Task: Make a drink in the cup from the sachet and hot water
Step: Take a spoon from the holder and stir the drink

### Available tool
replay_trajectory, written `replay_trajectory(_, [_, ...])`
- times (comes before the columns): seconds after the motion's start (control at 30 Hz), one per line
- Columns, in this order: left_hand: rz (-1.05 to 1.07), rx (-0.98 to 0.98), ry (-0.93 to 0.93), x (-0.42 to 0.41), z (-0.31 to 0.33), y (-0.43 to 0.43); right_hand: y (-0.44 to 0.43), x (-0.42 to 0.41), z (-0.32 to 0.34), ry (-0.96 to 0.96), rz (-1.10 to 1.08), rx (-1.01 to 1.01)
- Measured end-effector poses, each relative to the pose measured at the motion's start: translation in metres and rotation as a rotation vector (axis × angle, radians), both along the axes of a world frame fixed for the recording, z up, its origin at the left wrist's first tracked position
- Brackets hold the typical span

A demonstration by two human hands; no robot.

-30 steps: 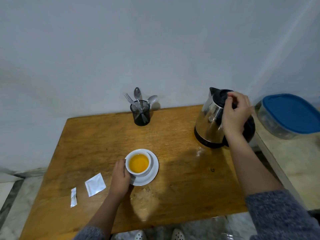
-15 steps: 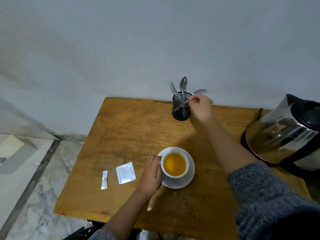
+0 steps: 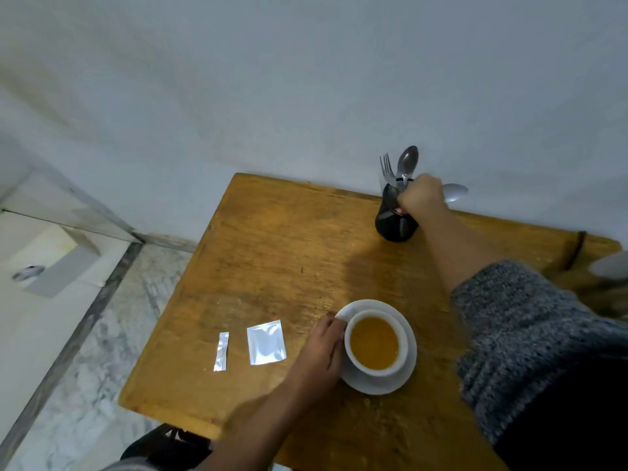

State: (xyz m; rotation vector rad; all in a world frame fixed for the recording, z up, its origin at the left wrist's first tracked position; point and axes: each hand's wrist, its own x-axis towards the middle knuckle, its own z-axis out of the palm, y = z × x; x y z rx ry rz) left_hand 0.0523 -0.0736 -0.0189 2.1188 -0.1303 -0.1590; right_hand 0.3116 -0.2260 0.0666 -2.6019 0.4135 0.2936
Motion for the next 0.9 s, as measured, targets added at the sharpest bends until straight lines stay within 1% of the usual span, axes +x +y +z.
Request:
replay_trajectory(0.1, [0.012,-0.001,0.003,-0.001,0.001,-0.001,-0.001,-0.003,0.001,-0.036,-0.007,-0.014])
replay_trajectory(0.23, [0.02,-0.01,0.016,-0.002,0.003,-0.002,-0.005,-0.014,0.007,-0.21,-0.074,0.188])
replay_trajectory(0.3, [0.025,-0.022,0.031,-0.003,0.005,-0.003,-0.007,-0.026,0.018,-0.335,-0.061,0.221])
replay_trajectory(0.4, [0.012,-0.022,0.039,-0.004,0.009,-0.003,-0.016,-0.043,0.039,-0.482,0.044,0.148])
replay_trajectory(0.5, [-0.007,-0.004,0.023,-0.004,0.011,-0.003,-0.029,-0.058,0.066,-0.535,0.248,0.167])
replay_trajectory(0.6, [0.014,0.024,0.036,-0.004,0.012,-0.006,-0.044,-0.077,0.088,-0.465,0.424,0.258])
replay_trajectory(0.73, [0.053,0.02,0.049,-0.007,0.014,-0.011,-0.064,-0.112,0.1,-0.251,0.495,0.29])
replay_trajectory(0.83, [0.076,-0.008,0.075,-0.007,0.018,-0.012,-0.07,-0.14,0.096,-0.036,0.552,0.213])
replay_trajectory(0.9, [0.078,-0.017,0.087,-0.006,0.019,-0.011,-0.072,-0.154,0.089,0.06,0.598,0.132])
